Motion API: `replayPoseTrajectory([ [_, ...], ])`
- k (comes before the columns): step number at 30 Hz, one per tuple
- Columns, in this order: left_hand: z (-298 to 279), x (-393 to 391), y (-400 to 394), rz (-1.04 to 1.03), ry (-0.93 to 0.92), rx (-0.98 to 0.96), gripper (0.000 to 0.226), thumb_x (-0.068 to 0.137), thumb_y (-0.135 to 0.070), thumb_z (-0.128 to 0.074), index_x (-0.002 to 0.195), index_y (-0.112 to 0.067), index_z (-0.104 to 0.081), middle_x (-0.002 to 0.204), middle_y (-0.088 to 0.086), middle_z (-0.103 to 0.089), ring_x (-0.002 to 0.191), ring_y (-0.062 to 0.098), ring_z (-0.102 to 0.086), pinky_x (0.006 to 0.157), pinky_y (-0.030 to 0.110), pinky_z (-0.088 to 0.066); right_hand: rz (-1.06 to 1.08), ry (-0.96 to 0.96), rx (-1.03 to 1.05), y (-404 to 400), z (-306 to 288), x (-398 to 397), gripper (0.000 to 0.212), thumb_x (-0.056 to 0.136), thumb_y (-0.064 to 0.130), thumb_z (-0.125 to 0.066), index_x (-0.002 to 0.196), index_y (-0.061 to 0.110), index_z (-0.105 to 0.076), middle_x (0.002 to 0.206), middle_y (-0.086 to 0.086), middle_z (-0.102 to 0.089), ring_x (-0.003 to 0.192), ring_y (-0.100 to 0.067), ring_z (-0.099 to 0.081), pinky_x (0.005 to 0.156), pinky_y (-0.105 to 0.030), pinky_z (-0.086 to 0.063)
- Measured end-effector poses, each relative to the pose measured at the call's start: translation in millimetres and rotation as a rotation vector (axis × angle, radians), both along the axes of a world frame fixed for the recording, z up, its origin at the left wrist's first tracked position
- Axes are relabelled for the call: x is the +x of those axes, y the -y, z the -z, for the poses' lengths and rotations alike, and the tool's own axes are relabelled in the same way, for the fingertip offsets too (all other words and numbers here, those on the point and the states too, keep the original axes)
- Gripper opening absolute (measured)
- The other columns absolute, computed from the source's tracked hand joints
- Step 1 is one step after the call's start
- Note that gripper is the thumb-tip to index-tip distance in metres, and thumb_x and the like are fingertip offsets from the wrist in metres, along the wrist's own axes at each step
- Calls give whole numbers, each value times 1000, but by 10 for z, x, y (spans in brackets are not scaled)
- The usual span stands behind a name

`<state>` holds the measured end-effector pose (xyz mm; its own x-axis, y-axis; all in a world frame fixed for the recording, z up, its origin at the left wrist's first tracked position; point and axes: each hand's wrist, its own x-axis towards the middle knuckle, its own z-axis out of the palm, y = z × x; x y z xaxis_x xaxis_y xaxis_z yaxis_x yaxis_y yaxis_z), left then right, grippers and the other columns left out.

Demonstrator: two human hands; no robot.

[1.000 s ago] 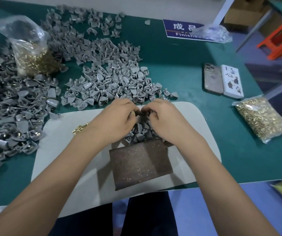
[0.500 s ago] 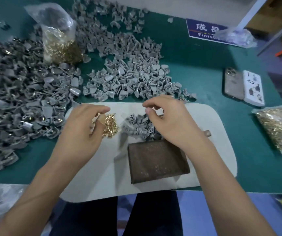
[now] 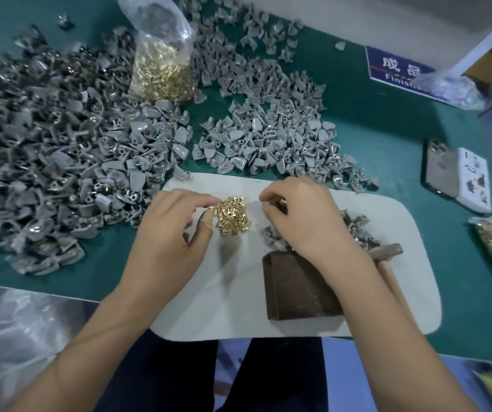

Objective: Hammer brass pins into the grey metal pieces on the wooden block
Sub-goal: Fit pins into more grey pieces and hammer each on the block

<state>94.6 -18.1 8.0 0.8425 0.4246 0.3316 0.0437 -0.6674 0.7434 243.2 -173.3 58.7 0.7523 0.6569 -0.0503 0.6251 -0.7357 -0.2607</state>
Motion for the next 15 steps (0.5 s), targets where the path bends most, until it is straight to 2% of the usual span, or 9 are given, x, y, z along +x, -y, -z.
replayPoseTrajectory([
  [4, 34, -28, -6, 13, 31, -33, 21, 96, -16, -59, 115, -16, -70, 106, -13, -58, 101, 16, -54, 76, 41, -53, 70, -48, 121, 26, -15, -20, 14, 92, 18, -71, 101, 26, -77, 97, 12, -74, 100, -15, -65, 99, -44, -49],
  [7, 24, -56, -16, 11, 70, -33, 22, 97, -19, -63, 118, -16, -68, 108, -15, -56, 102, 14, -54, 79, 40, -53, 123, -95, 306, 39, -91, -80, 11, 91, 17, -74, 93, 27, -77, 92, 17, -72, 86, -5, -60, 85, -27, -51],
  [9, -8, -75, 5, 39, 70, -8, 32, 93, -31, -68, 121, -17, -66, 108, -13, -59, 98, 12, -55, 79, 38, -52, 157, -275, 489, -8, -171, -192, 10, 91, 16, -76, 91, 26, -78, 85, 13, -73, 74, -4, -60, 68, -21, -49],
  [11, -45, -129, 54, 56, 22, -62, 44, 84, -50, -71, 119, -27, -62, 103, -21, -58, 90, 5, -55, 79, 28, -49, 148, -551, 584, -116, -224, -383, 7, 92, 14, -75, 92, 20, -78, 80, 5, -75, 69, -5, -64, 60, -22, -52],
  [13, -74, -214, 116, 33, -4, -193, 45, 76, -62, -73, 109, -38, -53, 97, -24, -58, 85, 3, -57, 72, 13, -43, 132, -666, 565, -213, -200, -572, 5, 92, 14, -75, 91, 18, -78, 81, 3, -76, 75, -10, -70, 69, -33, -60],
  [15, -58, -307, 151, -23, 27, -292, 40, 76, -50, -80, 99, -41, -49, 93, -24, -60, 79, 1, -57, 65, 6, -40, 127, -655, 562, -282, -139, -698, 6, 91, 15, -76, 87, 19, -78, 80, 4, -77, 79, -15, -72, 79, -43, -61],
])
